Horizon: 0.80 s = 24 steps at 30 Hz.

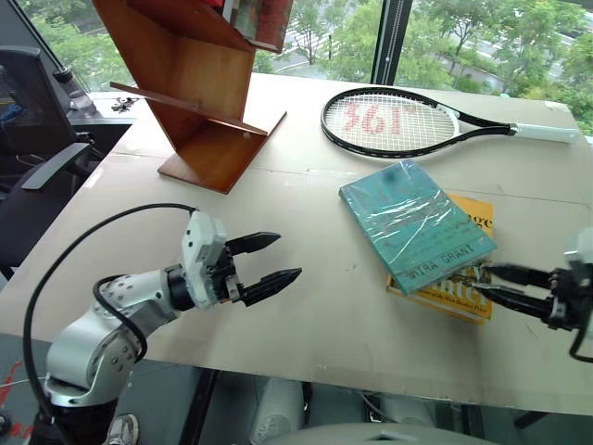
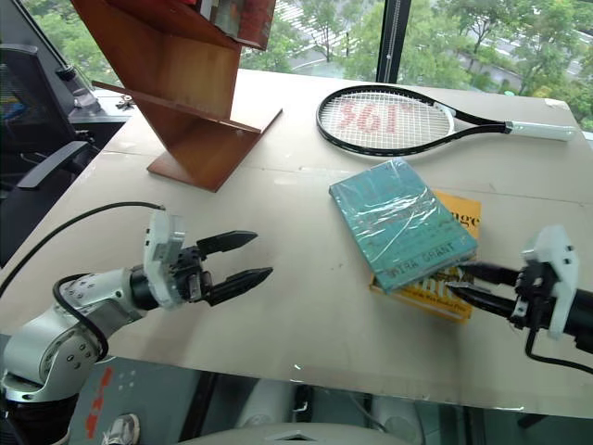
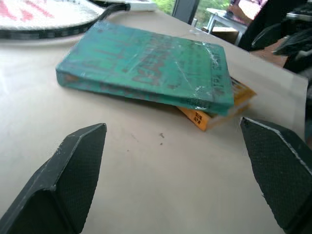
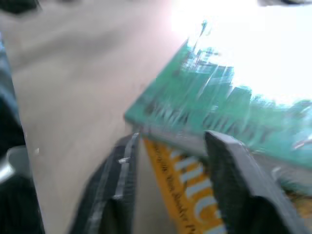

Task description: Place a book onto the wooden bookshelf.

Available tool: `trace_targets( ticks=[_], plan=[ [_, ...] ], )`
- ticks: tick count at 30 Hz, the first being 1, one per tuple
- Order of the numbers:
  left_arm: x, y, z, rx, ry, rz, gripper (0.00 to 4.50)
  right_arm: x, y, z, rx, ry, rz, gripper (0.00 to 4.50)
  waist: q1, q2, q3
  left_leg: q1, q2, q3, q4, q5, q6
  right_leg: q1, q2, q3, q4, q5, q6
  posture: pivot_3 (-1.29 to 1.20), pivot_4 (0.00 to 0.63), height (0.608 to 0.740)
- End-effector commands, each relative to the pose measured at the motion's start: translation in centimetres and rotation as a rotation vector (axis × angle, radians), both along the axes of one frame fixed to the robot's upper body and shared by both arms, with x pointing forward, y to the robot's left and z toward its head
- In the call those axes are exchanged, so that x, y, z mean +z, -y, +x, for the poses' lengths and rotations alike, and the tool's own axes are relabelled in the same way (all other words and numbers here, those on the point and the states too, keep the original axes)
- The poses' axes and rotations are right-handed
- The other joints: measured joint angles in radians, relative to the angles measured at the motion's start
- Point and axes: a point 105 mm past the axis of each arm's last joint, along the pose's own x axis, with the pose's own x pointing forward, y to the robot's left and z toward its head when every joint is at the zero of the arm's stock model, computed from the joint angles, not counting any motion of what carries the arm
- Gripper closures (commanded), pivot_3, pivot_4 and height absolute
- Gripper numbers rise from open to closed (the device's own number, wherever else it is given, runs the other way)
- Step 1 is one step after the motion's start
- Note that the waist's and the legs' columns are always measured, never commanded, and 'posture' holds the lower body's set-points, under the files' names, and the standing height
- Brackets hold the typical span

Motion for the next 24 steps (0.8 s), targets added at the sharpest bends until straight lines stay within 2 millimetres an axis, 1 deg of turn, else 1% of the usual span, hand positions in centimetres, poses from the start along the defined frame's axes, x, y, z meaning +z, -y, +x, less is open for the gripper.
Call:
trace_targets(
  ticks=[1, 2, 3, 5, 6, 8, 10, 12, 15, 17, 20, 24],
  plan=[
    [-1.2, 1.0, 0.8, 0.025, -0.295, -0.085, 0.0, 1.5, 0.0, -0.7, 0.025, 0.128, 0.01, 0.94, 0.0, 0.0, 0.0, 0.0, 0.0, 0.0, 0.0, 0.0, 0.0, 0.0, 0.0, 0.0, 0.001, 0.0, 0.0, 0.0, 0.15, 0.739],
    [-1.7, 1.4, 1.3, 0.03, -0.379, -0.106, 0.0, 1.7, 0.1, -0.9, 0.022, 0.164, 0.015, 0.37, -0.001, 0.0, 0.0, 0.0, 0.0, 0.0, 0.0, 0.0, 0.0, 0.0, 0.0, 0.0, 0.002, 0.0, 0.0, 0.0, 0.15, 0.739],
    [-2.4, 1.9, 2.2, 0.05, -0.469, -0.149, 0.0, 1.7, 0.1, -1.1, 0.017, 0.192, 0.009, 0.07, 0.0, 0.0, 0.0, 0.001, 0.0, 0.0, 0.001, 0.0, 0.0, 0.0, 0.0, 0.001, 0.003, 0.0, 0.001, 0.0, 0.15, 0.739],
    [-3.0, 2.9, 3.2, 0.06, -0.587, -0.205, 0.0, 1.7, 0.1, -1.2, 0.006, 0.221, -0.013, 0.07, 0.002, 0.0, 0.0, 0.001, -0.001, -0.001, 0.001, 0.0, 0.0, 0.0, 0.0, 0.001, 0.003, 0.0, 0.001, 0.0, 0.15, 0.739],
    [-3.0, 3.8, 4.3, 0.067, -0.654, -0.291, 0.0, 1.7, 0.2, -1.4, -0.004, 0.232, -0.015, 0.07, 0.0, 0.0, 0.0, 0.001, -0.002, -0.001, 0.002, 0.0, 0.0, 0.0, 0.0, 0.001, 0.004, 0.0, 0.001, 0.0, 0.15, 0.739],
    [-3.5, 5.5, 6.0, 0.083, -0.766, -0.37, 0.0, 1.8, 0.3, -1.7, -0.024, 0.253, -0.029, 0.07, 0.001, -0.001, 0.0, 0.001, -0.003, 0.0, 0.002, 0.0, 0.0, 0.0, 0.0, 0.002, 0.004, 0.0, 0.001, 0.0, 0.15, 0.739],
    [-3.5, 7.1, 7.7, 0.096, -0.838, -0.441, 0.0, 2.1, 0.3, -1.9, -0.043, 0.274, -0.047, 0.07, 0.001, -0.002, -0.001, 0.0, -0.006, -0.001, 0.003, 0.0, 0.0, 0.0, 0.0, 0.001, 0.005, 0.001, 0.002, 0.0, 0.15, 0.739],
    [-3.7, 8.4, 8.8, 0.107, -0.889, -0.475, 0.0, 2.0, 0.6, -2.1, -0.055, 0.279, -0.087, 0.07, -0.002, -0.003, -0.001, 0.0, -0.007, 0.0, 0.003, 0.0, 0.0, 0.0, 0.0, 0.002, 0.005, 0.001, 0.002, 0.0, 0.15, 0.739],
    [-4.5, 10.6, 10.0, 0.127, -0.949, -0.483, 0.0, 1.9, 1.2, -2.8, -0.061, 0.261, -0.121, 0.07, -0.003, -0.003, -0.001, 0.0, -0.007, 0.0, 0.002, 0.0, 0.0, 0.0, 0.0, 0.002, 0.005, 0.001, 0.001, 0.0, 0.15, 0.739],
    [-4.9, 12.3, 10.9, 0.145, -0.992, -0.503, 0.0, 1.6, 2.3, -3.2, -0.074, 0.235, -0.148, 0.07, 0.002, -0.002, -0.001, 0.0, -0.008, -0.001, 0.002, 0.0, 0.0, 0.0, 0.0, 0.002, 0.005, 0.001, 0.001, 0.0, 0.15, 0.739],
    [-5.3, 14.1, 11.5, 0.145, -1.029, -0.521, 0.0, 1.4, 3.2, -3.4, -0.101, 0.227, -0.162, 0.07, 0.005, -0.004, -0.002, 0.0, -0.009, -0.001, 0.002, 0.0, 0.0, 0.0, 0.0, 0.002, 0.003, 0.001, 0.001, 0.0, 0.15, 0.739],
    [-6.1, 15.8, 11.8, 0.14, -1.059, -0.528, 0.0, 1.0, 3.2, -3.4, -0.121, 0.229, -0.15, 0.07, 0.004, -0.003, -0.002, 0.0, -0.009, -0.001, 0.002, 0.0, 0.0, 0.001, -0.001, 0.002, 0.003, 0.001, 0.001, 0.0, 0.15, 0.739]
  ],
)
